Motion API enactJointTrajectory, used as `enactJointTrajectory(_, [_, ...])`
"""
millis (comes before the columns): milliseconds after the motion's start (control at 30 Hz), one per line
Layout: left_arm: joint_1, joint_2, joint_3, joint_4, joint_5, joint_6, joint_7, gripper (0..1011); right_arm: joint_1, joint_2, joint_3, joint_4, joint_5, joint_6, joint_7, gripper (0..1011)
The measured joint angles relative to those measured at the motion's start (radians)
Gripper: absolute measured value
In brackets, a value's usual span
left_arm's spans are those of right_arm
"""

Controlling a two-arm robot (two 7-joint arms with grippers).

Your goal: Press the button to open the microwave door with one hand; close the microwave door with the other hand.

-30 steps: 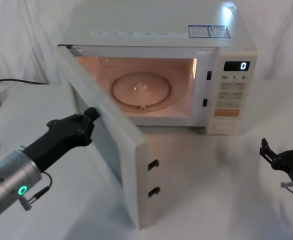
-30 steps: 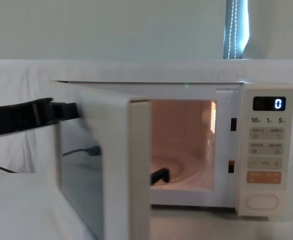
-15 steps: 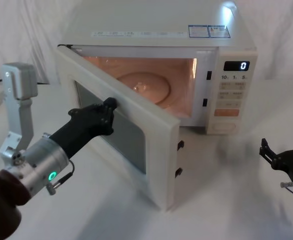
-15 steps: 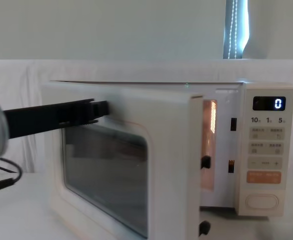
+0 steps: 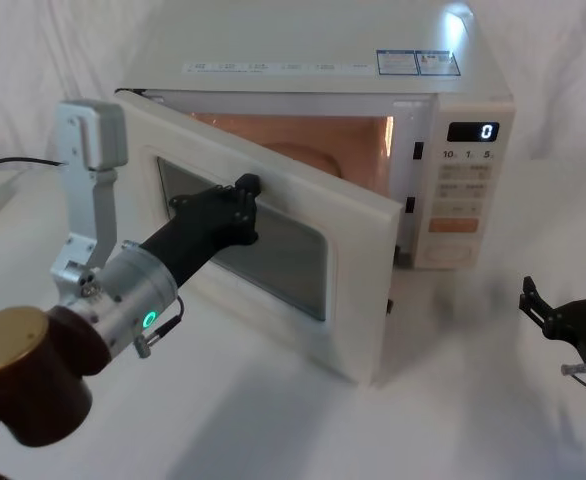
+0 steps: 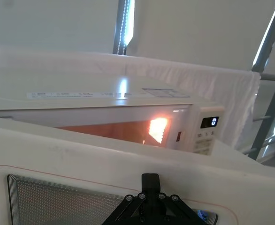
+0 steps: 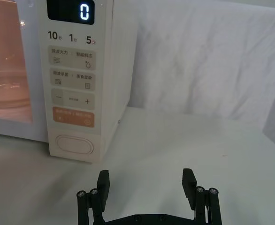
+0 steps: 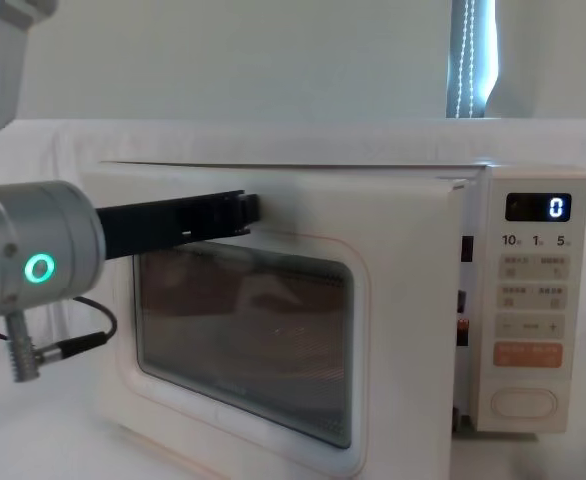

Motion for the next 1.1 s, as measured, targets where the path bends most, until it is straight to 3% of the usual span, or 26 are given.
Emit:
enactJointTrajectory(567, [-0.105,-0.101,0.013,0.147,0.046,0.022,0.033,0,0.000,0.000,0.000,0.000,0.000,0.000,0.000,1002])
enactJointTrajectory(1100, [-0.161,-0.169,0.028,0.243,0.105,-0.007,0.027,0,0.000,0.000,0.000,0.000,0.000,0.000,0.000,1002])
